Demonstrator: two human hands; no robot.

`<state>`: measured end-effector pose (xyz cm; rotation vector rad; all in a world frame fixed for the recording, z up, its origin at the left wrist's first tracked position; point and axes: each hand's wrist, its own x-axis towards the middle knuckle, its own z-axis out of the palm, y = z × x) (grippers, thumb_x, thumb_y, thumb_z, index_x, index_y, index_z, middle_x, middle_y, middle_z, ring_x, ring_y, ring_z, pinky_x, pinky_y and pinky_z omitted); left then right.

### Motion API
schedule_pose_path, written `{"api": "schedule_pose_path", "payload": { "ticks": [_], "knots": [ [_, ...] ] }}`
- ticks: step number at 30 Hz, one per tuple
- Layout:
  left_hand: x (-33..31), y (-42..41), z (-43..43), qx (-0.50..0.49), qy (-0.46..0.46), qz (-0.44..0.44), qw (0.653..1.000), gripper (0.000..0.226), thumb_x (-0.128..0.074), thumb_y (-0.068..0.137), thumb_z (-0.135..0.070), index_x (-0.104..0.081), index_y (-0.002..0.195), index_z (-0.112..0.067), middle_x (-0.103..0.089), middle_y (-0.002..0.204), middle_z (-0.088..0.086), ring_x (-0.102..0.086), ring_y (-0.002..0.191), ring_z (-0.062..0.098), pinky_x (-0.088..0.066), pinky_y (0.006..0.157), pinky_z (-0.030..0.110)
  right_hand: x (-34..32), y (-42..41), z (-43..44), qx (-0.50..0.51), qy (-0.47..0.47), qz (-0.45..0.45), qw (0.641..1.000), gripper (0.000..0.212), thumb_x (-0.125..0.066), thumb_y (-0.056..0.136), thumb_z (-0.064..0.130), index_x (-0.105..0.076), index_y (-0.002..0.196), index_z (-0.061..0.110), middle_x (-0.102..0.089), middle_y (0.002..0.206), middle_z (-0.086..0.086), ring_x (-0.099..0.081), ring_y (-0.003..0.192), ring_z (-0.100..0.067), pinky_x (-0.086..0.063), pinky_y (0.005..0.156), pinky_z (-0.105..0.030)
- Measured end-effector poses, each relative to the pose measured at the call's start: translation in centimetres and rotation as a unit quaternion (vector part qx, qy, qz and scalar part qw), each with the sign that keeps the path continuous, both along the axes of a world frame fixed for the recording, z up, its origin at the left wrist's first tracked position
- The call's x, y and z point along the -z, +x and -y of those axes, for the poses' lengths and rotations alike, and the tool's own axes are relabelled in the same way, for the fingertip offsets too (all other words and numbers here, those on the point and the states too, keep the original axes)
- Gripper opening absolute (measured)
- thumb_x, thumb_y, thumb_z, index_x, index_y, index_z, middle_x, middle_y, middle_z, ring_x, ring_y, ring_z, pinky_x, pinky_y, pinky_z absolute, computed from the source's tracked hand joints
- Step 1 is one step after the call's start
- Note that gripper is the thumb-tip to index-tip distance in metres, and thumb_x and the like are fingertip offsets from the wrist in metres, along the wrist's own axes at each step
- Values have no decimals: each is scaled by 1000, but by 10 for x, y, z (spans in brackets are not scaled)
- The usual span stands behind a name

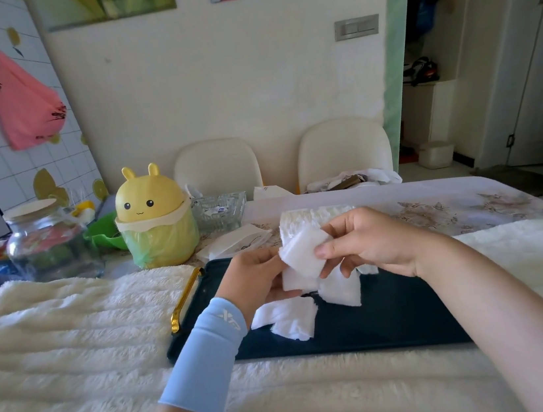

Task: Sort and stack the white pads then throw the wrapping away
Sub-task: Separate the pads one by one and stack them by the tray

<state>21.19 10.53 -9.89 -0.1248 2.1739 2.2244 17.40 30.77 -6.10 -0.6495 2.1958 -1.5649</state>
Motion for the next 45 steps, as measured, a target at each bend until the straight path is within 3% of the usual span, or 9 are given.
{"api": "schedule_pose_path", "payload": {
  "ticks": [14, 17, 21, 27, 30, 33, 36, 39, 45],
  "knots": [
    [-5, 3, -3, 35, 69, 39, 996, 29, -55, 100, -23, -67, 113, 0, -74, 102, 22, -72, 96, 35, -62, 72, 38, -3, 11, 16, 88, 188, -169, 964, 6, -74, 86, 24, -74, 82, 19, -65, 56, 7, -52, 44, -3, -38, 46, -12],
    [-3, 2, 0, 65, 34, 27, 997, 38, -66, 91, -33, -70, 111, -1, -74, 103, 19, -72, 98, 32, -61, 81, 40, 0, 10, 20, 116, 179, -187, 959, 13, -79, 81, 30, -71, 90, 26, -66, 65, 13, -60, 53, -4, -41, 48, -13],
    [-2, 2, 7, 78, -11, -11, 997, 24, -72, 86, -8, -72, 109, -3, -75, 104, 14, -72, 98, 28, -60, 85, 38, 3, 8, 22, 139, 50, -111, 983, 34, -82, 81, 31, -68, 112, 27, -73, 95, 5, -69, 76, -8, -52, 56, -23],
    [-4, 0, 22, 62, -25, -12, 998, 29, -72, 81, 6, -71, 108, -6, -76, 98, 12, -74, 90, 24, -61, 74, 30, 13, 5, 34, 186, -9, -140, 972, 26, -82, 83, 19, -69, 105, 18, -75, 84, 0, -67, 60, -8, -52, 57, -23],
    [-4, -3, 37, -33, 5, -33, 999, 25, -71, 81, 10, -71, 101, -6, -76, 92, 9, -74, 81, 20, -61, 67, 26, 16, 7, 39, 187, 56, -282, 939, 12, -79, 85, 20, -72, 91, 29, -70, 81, 17, -60, 64, 5, -45, 63, -13],
    [-2, -9, 47, -113, 16, -53, 992, 23, -71, 83, 8, -70, 102, -6, -76, 92, 7, -74, 83, 21, -61, 70, 27, 17, 24, 55, 53, 171, -293, 939, 7, -77, 86, 31, -74, 92, 35, -65, 81, 30, -57, 69, 5, -42, 66, -14],
    [2, -13, 49, -162, -7, -62, 985, 22, -71, 84, 5, -69, 101, -8, -76, 94, 7, -74, 87, 24, -61, 77, 33, 32, 30, 75, -28, 330, -381, 863, 27, -71, 85, 43, -71, 112, 39, -63, 118, 19, -53, 105, -6, -45, 85, -27],
    [4, -15, 48, -179, -25, -70, 981, 22, -71, 84, 4, -69, 99, -11, -75, 94, 5, -74, 87, 23, -61, 79, 36, 44, 27, 86, -36, 375, -428, 822, 32, -63, 88, 41, -71, 119, 35, -62, 124, 8, -51, 113, -19, -42, 86, -31],
    [4, -14, 46, -185, -37, -78, 979, 23, -70, 85, 2, -68, 104, -9, -74, 97, 6, -73, 88, 23, -61, 79, 36, 43, 23, 83, 48, 302, -345, 887, 21, -55, 94, 34, -75, 93, 28, -64, 104, 8, -59, 96, -16, -51, 78, -34]
  ]
}}
